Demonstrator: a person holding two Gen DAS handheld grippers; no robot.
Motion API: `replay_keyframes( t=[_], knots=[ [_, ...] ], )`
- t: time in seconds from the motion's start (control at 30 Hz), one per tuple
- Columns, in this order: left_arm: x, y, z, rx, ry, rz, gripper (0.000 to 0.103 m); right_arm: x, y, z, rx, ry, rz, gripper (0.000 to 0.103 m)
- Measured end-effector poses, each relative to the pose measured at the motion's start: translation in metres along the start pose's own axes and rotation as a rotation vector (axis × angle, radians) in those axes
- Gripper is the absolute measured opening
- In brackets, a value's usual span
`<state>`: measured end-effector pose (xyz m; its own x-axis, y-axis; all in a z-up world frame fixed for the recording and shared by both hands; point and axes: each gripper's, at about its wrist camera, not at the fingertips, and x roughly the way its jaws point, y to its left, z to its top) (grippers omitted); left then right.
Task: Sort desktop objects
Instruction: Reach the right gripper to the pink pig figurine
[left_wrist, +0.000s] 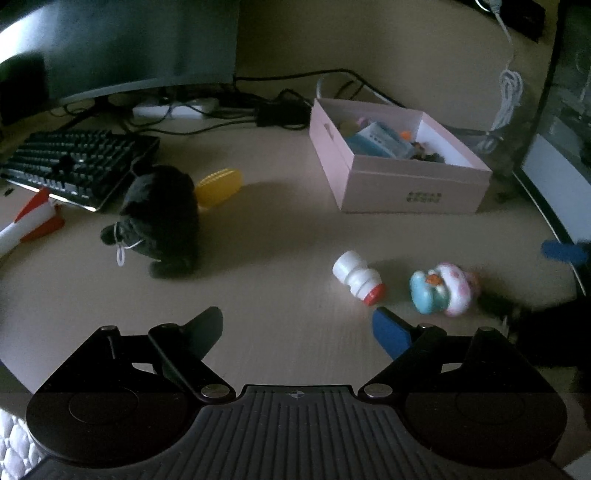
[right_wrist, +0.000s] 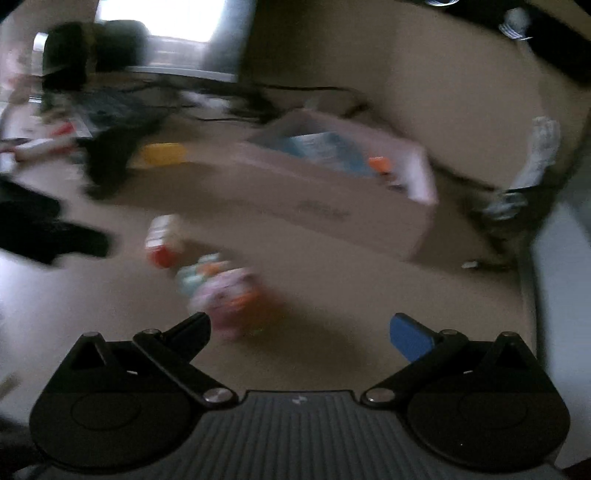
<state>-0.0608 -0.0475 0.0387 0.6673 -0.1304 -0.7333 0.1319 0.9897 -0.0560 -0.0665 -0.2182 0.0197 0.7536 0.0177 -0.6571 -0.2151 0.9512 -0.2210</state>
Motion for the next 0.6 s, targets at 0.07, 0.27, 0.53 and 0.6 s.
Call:
replay_keyframes(
  t=[0.07,0.27,0.53,0.6],
  knots=[
    [-0.001,0.002,-0.001,0.001,0.005,-0.006,0.092,-0.002,-0.005,0.001,0.0,-0.019,-0.049,0.103],
    [-0.006,0.014,-0.006,-0.019,0.011,-0.001,0.094,-0.011,-0.009,0.003,0.021,-0.055,-0.024,0.103],
    [-0.012,0.04,-0.013,-0.06,0.017,0.025,0.094,0.007,0.03,0.011,0.016,0.011,0.164,0.092],
    [-0.012,0.044,-0.014,-0.063,0.02,0.019,0.094,0.015,0.03,0.012,0.051,0.021,0.164,0.087]
  ],
)
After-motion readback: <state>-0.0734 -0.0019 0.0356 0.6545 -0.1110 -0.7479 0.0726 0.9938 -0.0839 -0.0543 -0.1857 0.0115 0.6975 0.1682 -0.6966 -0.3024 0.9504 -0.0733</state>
